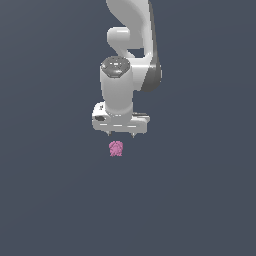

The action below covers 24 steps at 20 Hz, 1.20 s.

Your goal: Pick up the object and move it to a goal position.

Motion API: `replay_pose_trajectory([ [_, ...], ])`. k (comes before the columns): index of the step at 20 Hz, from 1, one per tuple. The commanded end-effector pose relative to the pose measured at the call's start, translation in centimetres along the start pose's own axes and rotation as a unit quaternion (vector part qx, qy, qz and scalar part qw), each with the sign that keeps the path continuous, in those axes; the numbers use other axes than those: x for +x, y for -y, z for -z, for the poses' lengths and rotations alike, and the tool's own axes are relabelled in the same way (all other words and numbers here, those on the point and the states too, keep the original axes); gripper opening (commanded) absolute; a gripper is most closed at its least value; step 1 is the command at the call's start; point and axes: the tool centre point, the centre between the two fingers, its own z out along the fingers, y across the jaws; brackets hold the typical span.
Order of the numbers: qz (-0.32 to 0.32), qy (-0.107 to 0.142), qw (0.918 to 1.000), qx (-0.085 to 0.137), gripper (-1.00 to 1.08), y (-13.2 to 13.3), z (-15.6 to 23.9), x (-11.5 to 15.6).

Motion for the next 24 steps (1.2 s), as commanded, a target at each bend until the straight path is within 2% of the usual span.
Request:
replay_pose_trajectory([
  [1, -0.015, 0.000, 0.9999, 0.001, 1.00, 0.0, -0.2, 0.0],
  [8, -0.082, 0.000, 0.9966, 0.003, 1.00, -0.2, -1.1, 0.0],
  [13, -0.150, 0.001, 0.9886, 0.005, 1.00, -0.4, -1.9, 0.0],
  [18, -0.223, 0.001, 0.9749, 0.007, 1.00, -0.7, -2.8, -0.1],
  [24, -0.308, 0.001, 0.9514, 0.008, 1.00, -1.0, -3.9, -0.1],
])
